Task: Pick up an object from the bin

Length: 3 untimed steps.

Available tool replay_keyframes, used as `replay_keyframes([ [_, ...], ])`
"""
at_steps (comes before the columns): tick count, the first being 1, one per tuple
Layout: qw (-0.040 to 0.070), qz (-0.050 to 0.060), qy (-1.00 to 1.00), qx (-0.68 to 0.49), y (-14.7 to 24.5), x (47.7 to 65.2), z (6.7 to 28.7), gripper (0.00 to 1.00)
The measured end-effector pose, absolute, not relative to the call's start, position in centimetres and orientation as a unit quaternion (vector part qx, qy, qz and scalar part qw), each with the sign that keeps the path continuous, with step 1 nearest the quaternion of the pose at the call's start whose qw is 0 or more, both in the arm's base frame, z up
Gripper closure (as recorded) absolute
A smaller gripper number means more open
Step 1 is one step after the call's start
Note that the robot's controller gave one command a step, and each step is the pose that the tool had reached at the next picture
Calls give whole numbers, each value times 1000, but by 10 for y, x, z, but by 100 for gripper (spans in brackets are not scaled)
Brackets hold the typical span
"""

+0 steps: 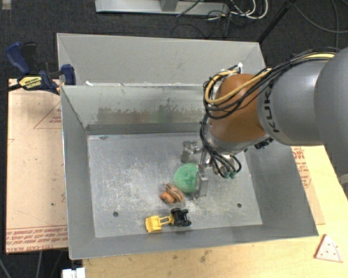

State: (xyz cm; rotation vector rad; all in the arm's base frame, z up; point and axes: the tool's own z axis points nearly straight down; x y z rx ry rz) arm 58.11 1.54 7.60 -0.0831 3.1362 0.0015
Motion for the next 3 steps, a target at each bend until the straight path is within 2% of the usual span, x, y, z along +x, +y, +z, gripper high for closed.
replay_keyframes([
  [1, -1, 0, 998, -61, 14, 580, 118, 0],
  [2, 4, 0, 998, -63, 14, 580, 141, 0],
  [3, 1, 1, 999, -50, 14, 576, 70, 0],
])
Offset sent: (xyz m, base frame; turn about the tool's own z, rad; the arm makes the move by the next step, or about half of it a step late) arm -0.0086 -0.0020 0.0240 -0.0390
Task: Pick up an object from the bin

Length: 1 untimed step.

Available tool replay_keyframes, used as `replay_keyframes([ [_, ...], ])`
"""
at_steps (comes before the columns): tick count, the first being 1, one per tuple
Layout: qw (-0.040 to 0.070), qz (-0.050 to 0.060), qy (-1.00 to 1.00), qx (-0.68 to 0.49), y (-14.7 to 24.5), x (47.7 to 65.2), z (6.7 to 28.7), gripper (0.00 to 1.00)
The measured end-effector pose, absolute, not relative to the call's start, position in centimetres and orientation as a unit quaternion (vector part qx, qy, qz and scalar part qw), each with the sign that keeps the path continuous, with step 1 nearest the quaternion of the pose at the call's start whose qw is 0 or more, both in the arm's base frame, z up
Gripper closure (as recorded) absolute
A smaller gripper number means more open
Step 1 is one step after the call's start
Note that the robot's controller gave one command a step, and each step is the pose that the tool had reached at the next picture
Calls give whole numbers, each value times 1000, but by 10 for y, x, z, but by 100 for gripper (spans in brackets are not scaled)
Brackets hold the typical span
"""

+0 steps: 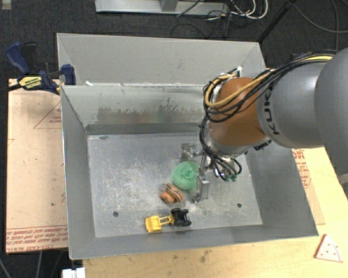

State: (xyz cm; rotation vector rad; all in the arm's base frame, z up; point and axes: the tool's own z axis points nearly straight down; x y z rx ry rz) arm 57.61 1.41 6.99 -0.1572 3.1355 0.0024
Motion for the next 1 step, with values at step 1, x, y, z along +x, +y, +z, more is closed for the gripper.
replay_keyframes([
  [1, 1, 1, 997, -75, 14, 579, 70, 100],
])
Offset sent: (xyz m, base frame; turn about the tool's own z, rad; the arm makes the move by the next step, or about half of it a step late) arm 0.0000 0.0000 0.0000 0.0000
